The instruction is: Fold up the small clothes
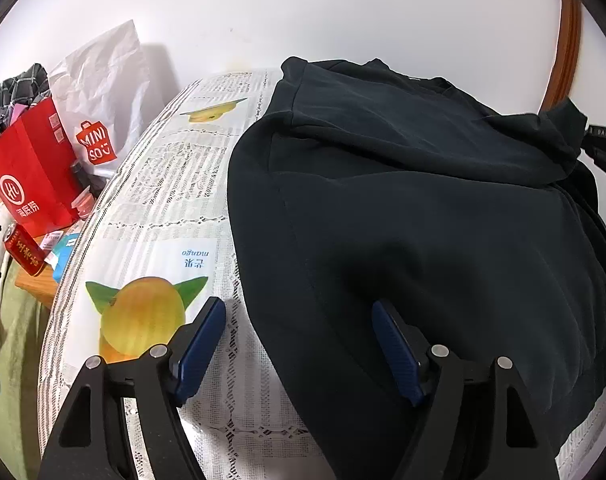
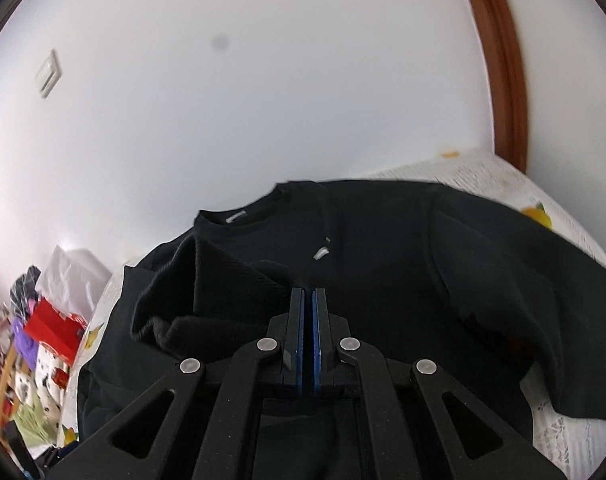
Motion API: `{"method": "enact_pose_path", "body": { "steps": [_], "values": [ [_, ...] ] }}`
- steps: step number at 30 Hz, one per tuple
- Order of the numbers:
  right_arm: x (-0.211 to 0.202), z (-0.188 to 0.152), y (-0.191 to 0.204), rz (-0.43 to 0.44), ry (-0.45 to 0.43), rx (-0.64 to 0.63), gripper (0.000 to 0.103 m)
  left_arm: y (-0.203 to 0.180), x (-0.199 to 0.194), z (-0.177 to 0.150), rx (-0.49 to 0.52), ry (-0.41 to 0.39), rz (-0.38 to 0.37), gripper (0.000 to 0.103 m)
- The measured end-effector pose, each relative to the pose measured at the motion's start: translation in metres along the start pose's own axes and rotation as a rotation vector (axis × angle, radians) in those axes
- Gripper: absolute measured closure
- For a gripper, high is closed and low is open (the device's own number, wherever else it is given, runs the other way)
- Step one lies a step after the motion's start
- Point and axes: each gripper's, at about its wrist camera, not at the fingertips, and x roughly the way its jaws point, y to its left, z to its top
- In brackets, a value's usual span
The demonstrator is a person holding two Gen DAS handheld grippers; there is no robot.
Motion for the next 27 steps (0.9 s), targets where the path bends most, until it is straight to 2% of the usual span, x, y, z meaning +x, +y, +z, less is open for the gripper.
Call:
{"method": "enact_pose_path", "body": {
  "steps": [3,5,7,9,10,13,17,22,26,27],
  "values": [
    [0.005,-0.005,-0.013,-0.046,0.036,0.020,0.099,0.001,0.000,0.000,-0.001,0.001,0.004,0.028],
    [-0.001,-0.007,-0.026,-0.110,0.054,0.025,0.097,0.001,0.000,-0.001,-0.002,0.001,0.004,0.027],
    [-0.013,-0.008,-0.028,-0.179,0.022,-0.006,0.097,0.001,0.000,-0.001,-0.002,0.001,0.005,0.027],
    [-0.026,-0.005,-0.032,-0.234,-0.001,-0.046,0.093,0.001,0.000,-0.001,-0.002,0.002,0.007,0.026],
    [-0.033,-0.004,-0.033,-0.241,-0.014,-0.056,0.085,0.002,0.001,-0.001,-0.001,0.002,0.006,0.026],
    [-0.051,-0.005,-0.033,-0.219,-0.046,-0.086,0.051,0.002,0.001,-0.001,-0.002,0.003,0.006,0.025],
    [-0.050,-0.020,-0.017,-0.258,-0.006,-0.222,0.049,0.005,-0.001,-0.002,-0.012,0.000,-0.002,0.024],
    [-0.064,-0.056,-0.027,-0.243,0.098,-0.217,0.049,0.007,-0.014,-0.015,-0.001,0.013,-0.015,0.024],
    [-0.088,-0.101,-0.047,-0.306,0.153,-0.237,0.049,0.004,-0.030,-0.030,0.015,0.012,-0.033,0.027],
    [-0.096,-0.111,-0.052,-0.318,0.166,-0.239,0.049,0.003,-0.033,-0.034,0.013,0.010,-0.040,0.033]
  ]
}}
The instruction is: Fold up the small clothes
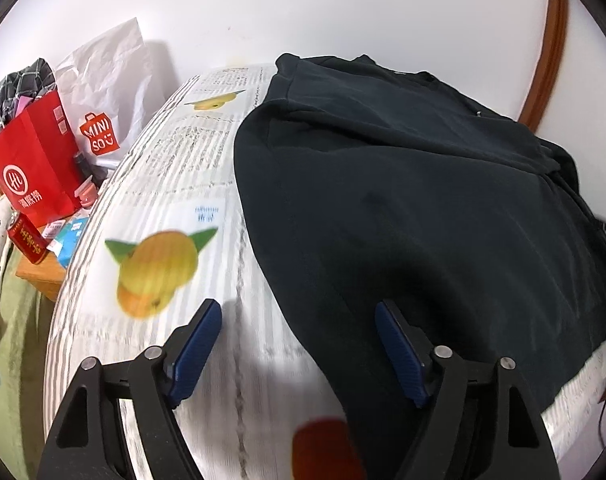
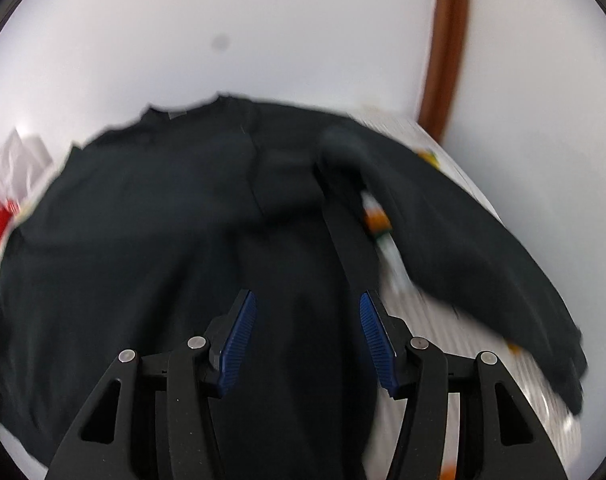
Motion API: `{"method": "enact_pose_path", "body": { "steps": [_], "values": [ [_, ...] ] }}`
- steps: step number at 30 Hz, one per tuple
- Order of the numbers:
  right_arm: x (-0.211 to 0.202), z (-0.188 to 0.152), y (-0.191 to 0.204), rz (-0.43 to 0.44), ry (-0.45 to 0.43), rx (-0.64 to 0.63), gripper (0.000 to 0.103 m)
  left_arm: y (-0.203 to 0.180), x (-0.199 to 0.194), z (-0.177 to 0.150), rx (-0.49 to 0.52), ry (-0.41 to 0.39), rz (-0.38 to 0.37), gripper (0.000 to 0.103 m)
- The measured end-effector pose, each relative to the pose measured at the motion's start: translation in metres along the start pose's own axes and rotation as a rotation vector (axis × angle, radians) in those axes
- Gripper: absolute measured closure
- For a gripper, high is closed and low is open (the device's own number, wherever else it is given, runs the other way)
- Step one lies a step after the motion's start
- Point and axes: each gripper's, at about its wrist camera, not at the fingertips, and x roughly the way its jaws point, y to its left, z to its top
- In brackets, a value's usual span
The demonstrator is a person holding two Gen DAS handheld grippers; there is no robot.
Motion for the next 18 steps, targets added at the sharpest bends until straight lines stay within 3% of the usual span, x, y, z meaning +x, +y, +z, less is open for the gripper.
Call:
{"method": "enact_pose_path", "body": {
  "steps": [2,4,5,7,9,11,13,18],
  "values": [
    [-0.010,-0.023,-0.008,-0.006,0.015,0.008,0.049,-0.002,-0.005,-0.005,-0.001,-0.008,-0.005,0.043],
    [-0.018,-0.044,-0.015,0.029,0.033,0.033,0.047,-0.002,-0.009,-0.010,-0.010,-0.014,-0.013,0.063],
    [-0.020,-0.053,-0.016,0.052,0.049,0.032,0.047,-0.003,-0.011,-0.012,-0.018,-0.020,-0.020,0.068],
    [-0.023,-0.067,-0.016,0.077,0.054,0.039,0.047,-0.004,-0.013,-0.015,-0.028,-0.024,-0.052,0.092],
    [-0.022,-0.075,-0.012,0.097,0.056,0.035,0.050,-0.005,-0.016,-0.018,-0.039,-0.024,-0.055,0.094],
    [-0.021,-0.079,-0.006,0.114,0.037,0.015,0.075,-0.005,-0.020,-0.022,-0.045,-0.028,-0.045,0.095],
    [-0.025,-0.081,-0.001,0.069,0.012,0.003,0.092,-0.002,-0.025,-0.027,-0.060,-0.029,-0.044,0.098],
    [-0.039,-0.087,-0.004,0.092,0.032,-0.001,0.093,0.013,-0.040,-0.045,-0.110,0.003,-0.058,0.098]
  ]
}}
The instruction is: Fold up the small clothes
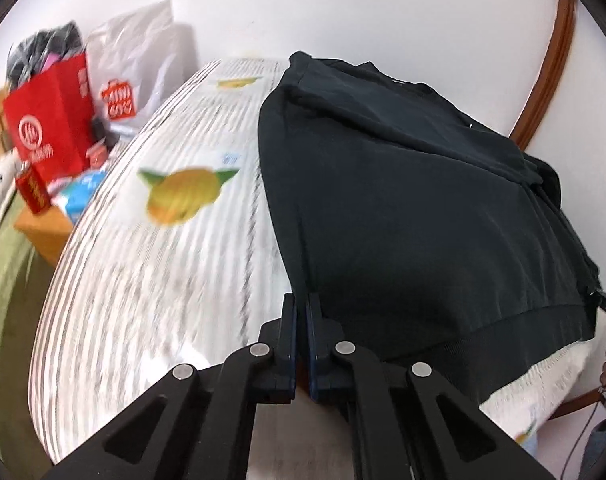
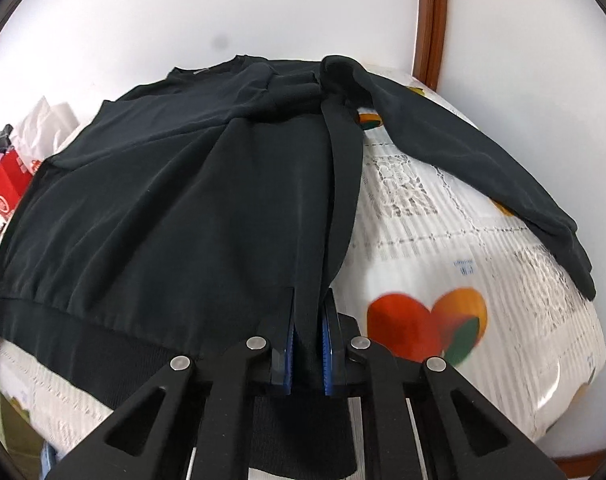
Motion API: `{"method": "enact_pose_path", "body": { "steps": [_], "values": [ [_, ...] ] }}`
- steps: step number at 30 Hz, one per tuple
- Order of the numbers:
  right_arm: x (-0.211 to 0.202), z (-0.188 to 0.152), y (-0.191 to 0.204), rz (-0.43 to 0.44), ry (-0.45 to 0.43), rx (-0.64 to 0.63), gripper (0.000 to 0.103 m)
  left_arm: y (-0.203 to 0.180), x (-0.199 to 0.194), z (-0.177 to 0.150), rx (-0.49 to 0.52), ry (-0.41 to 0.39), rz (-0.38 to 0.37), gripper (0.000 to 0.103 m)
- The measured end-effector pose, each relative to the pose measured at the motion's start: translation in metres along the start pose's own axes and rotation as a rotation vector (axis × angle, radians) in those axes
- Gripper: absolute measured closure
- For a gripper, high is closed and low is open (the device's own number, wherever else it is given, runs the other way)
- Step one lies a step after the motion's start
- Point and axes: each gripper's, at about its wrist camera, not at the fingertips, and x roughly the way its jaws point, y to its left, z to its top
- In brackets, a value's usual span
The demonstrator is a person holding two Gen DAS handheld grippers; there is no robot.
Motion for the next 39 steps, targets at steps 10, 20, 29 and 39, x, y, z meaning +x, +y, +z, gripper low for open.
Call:
{"method": "enact_pose_path", "body": {
  "steps": [10,20,29,39],
  "values": [
    [-0.004,0.020,0.007,-0.050,0.020,-0.076,0.080,-0.003,-0.011,0.004,0.001,0.020,0.005,0.091],
    [0.027,0.149,0.034,-0.002,-0.143,-0.051,0.055,-0.025,0.011,0.067,0.031,-0.007,0.030,0.069],
    [0.129,0.229,0.066,-0.026,-0.091,-0.115,0.084,-0.037,0.049,0.124,0.038,-0.028,0.044,0.064],
    [0.138,0.223,0.063,-0.151,-0.012,-0.135,0.084,-0.025,0.071,0.144,0.045,-0.016,0.119,0.064]
  ]
}}
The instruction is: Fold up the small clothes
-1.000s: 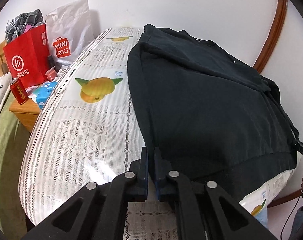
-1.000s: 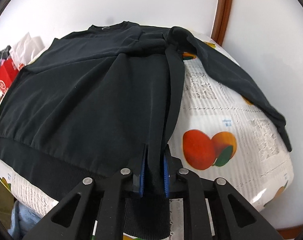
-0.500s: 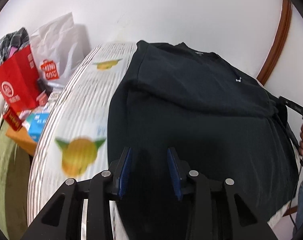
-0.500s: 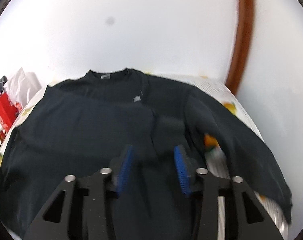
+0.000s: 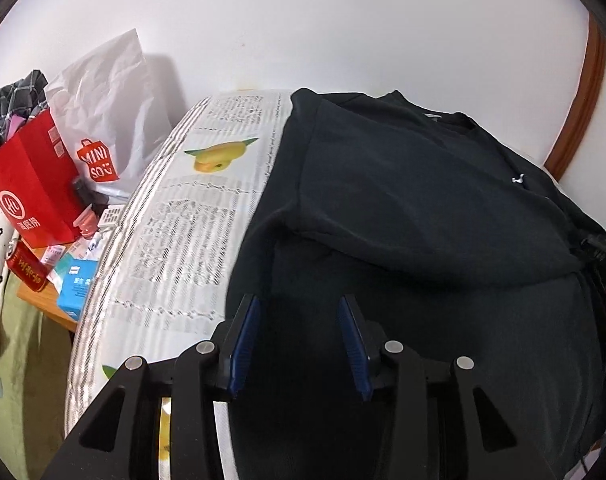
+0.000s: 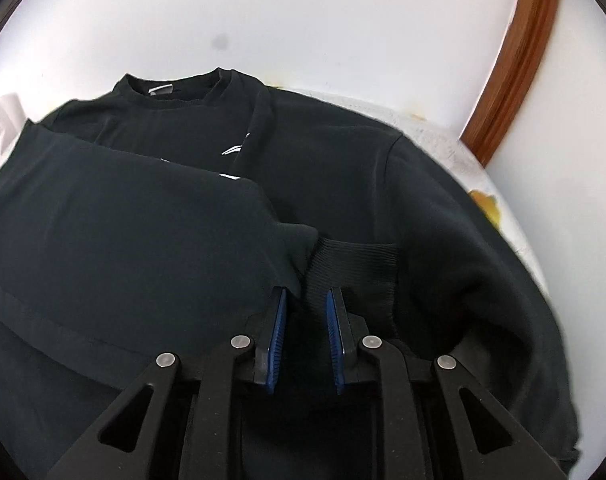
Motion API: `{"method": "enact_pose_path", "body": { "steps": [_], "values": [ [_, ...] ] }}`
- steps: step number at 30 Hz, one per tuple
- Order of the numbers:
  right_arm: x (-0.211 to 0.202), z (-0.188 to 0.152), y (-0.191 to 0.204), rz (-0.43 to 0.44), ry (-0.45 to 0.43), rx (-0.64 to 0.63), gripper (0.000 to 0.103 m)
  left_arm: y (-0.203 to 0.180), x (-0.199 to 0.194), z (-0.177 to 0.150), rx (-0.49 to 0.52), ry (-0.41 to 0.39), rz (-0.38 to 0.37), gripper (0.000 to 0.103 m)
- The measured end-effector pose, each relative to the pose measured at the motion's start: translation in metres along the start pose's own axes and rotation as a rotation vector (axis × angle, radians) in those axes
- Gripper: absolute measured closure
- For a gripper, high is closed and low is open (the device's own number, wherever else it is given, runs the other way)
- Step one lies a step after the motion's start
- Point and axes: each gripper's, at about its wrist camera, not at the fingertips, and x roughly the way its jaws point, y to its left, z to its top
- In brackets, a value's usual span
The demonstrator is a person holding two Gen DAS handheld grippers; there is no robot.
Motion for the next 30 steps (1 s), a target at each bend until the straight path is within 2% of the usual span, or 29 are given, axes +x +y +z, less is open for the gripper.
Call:
{"method": "enact_pose_path", "body": {
  "steps": [3,5,8,11,14,17,23,25,26,27,28,29,30],
  "values": [
    [-0.024,0.024,0.020,0.058,-0.076,-0.027,0.079,0.001,0.003,0.004,0.012,-0.007,0.022,0.064],
    [-0.032,0.048,0.052,0.143,-0.110,-0.080,0.069,0.004,0.005,0.008,0.012,-0.013,0.018,0.064],
    [-0.030,0.074,0.103,0.241,-0.145,-0.172,0.062,0.006,0.011,0.014,0.027,-0.019,0.021,0.064],
    [-0.015,0.101,0.157,0.335,-0.135,-0.232,0.062,0.010,0.020,0.020,0.042,-0.012,0.031,0.064],
    [0.006,0.128,0.209,0.453,-0.102,-0.271,0.061,0.014,0.031,0.024,0.053,-0.003,0.028,0.069],
    [0.024,0.149,0.251,0.525,-0.082,-0.286,0.054,0.013,0.038,0.026,0.083,-0.014,0.024,0.070],
    [0.060,0.183,0.321,0.657,-0.028,-0.301,0.054,0.011,0.047,0.029,0.109,-0.060,0.008,0.075],
    [0.072,0.190,0.337,0.675,-0.003,-0.292,0.054,0.011,0.049,0.030,0.097,-0.082,0.004,0.085],
    [0.078,0.193,0.345,0.684,0.013,-0.288,0.054,0.012,0.049,0.030,0.090,-0.084,-0.005,0.087],
    [0.086,0.195,0.353,0.683,0.034,-0.287,0.057,0.015,0.048,0.031,0.077,-0.086,-0.036,0.096],
    [0.090,0.194,0.358,0.699,0.041,-0.285,0.085,0.017,0.047,0.031,0.060,-0.095,-0.048,0.096],
    [0.091,0.195,0.361,0.720,0.046,-0.288,0.093,0.021,0.044,0.031,0.037,-0.111,-0.054,0.096],
    [0.085,0.198,0.361,0.726,0.009,-0.286,0.093,0.025,0.041,0.032,0.014,-0.124,-0.056,0.096]
  ]
}}
